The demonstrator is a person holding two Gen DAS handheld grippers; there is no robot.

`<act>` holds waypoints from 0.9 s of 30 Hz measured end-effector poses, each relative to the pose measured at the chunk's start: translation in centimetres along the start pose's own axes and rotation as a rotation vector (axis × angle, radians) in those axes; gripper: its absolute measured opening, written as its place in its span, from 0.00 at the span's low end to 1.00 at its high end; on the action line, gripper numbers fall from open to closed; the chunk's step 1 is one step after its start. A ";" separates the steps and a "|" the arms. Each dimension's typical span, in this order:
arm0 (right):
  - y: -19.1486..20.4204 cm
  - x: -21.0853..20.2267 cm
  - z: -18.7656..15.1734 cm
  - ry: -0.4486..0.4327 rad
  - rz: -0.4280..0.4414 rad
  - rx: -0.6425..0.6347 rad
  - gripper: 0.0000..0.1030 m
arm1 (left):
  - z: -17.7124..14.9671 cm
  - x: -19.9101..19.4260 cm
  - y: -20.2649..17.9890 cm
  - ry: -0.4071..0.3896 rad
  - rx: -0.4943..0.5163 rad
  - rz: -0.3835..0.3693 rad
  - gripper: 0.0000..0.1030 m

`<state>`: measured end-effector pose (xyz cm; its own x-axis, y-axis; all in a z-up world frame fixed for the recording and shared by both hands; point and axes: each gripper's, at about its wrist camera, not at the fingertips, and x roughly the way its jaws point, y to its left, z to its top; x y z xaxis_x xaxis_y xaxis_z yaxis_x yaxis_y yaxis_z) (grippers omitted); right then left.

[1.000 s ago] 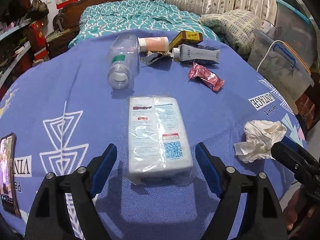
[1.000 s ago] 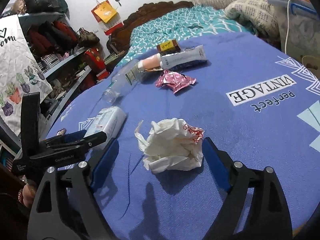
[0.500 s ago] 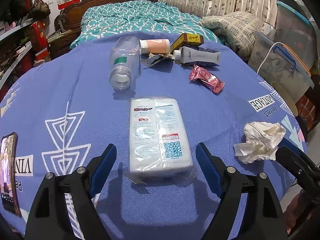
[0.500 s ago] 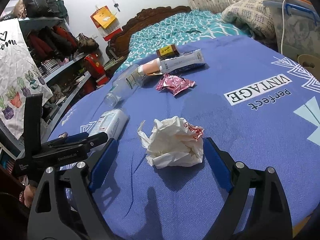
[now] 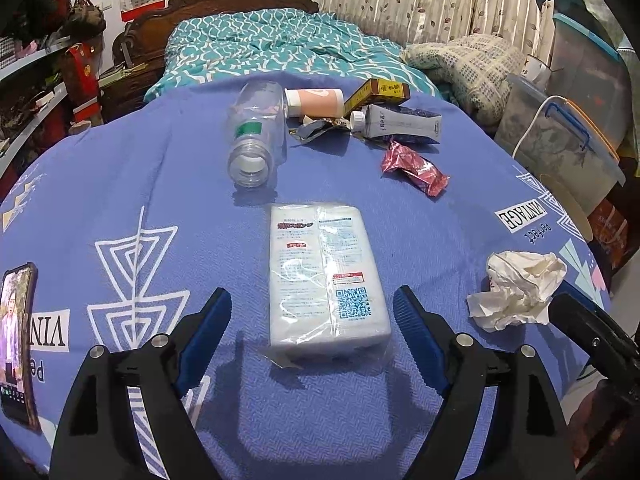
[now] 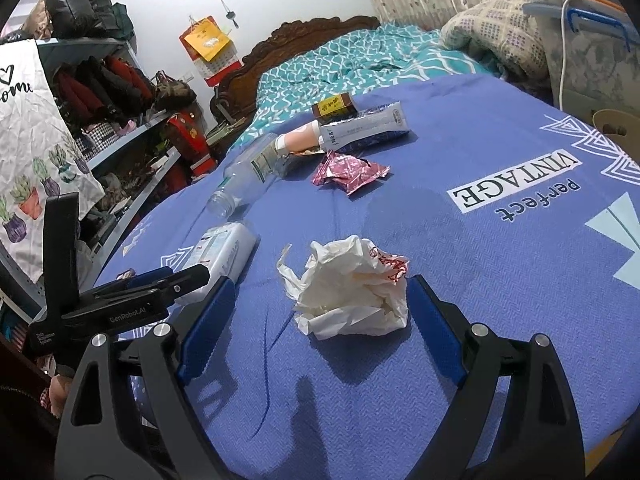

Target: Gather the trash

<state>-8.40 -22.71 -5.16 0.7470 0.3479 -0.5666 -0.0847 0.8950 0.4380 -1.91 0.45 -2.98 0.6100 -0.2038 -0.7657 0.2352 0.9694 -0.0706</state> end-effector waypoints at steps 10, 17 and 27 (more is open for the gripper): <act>0.3 -0.1 -0.2 -0.005 -0.001 -0.005 0.85 | -0.1 -0.4 0.1 -0.023 0.003 0.014 0.82; 0.4 0.0 -0.5 0.003 0.000 -0.009 0.85 | -0.2 -0.2 0.3 -0.019 0.001 0.025 0.82; 0.6 0.2 -0.5 0.009 0.000 -0.010 0.85 | -0.4 -0.1 0.4 -0.016 -0.001 0.034 0.83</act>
<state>-8.64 -21.93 -5.40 0.7409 0.3503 -0.5730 -0.0914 0.8979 0.4307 -2.13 0.94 -3.21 0.6297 -0.1725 -0.7575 0.2130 0.9760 -0.0452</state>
